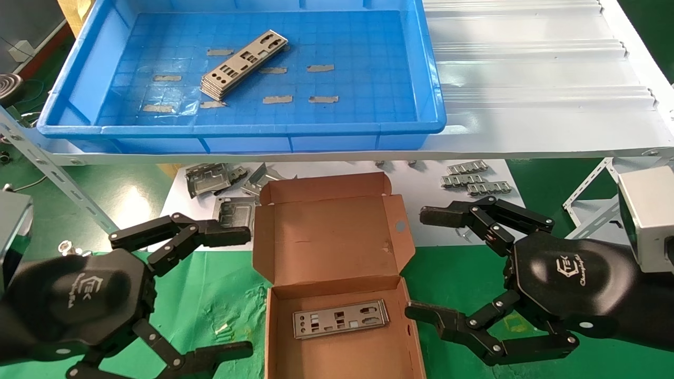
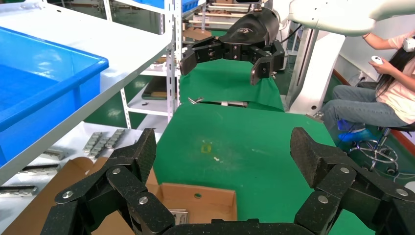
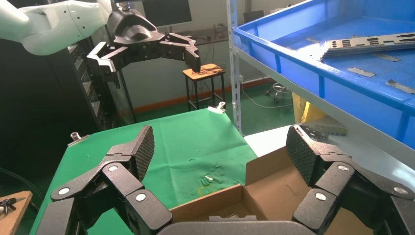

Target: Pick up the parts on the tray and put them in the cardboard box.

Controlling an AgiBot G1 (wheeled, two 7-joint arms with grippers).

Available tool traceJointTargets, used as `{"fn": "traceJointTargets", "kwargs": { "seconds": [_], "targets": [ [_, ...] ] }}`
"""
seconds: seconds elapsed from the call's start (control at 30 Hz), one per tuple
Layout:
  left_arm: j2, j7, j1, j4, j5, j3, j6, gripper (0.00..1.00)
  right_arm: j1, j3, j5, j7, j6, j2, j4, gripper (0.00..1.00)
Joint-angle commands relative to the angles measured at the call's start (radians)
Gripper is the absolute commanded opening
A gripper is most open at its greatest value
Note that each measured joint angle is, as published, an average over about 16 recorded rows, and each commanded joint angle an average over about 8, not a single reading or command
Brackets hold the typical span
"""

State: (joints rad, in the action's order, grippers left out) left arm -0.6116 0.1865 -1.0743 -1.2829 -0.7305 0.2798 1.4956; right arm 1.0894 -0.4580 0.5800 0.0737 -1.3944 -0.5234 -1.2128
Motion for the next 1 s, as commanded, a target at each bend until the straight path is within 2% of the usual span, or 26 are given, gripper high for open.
{"fn": "traceJointTargets", "kwargs": {
  "seconds": [0.03, 1.0],
  "targets": [
    [0.000, 0.000, 0.000, 0.001, 0.000, 0.000, 0.000, 1.00, 0.000, 0.000, 0.000, 0.000, 0.000, 0.000, 0.000, 1.00],
    [-0.001, -0.001, -0.001, 0.003, -0.001, 0.001, 0.000, 1.00, 0.000, 0.000, 0.000, 0.000, 0.000, 0.000, 0.000, 1.00]
  ]
}}
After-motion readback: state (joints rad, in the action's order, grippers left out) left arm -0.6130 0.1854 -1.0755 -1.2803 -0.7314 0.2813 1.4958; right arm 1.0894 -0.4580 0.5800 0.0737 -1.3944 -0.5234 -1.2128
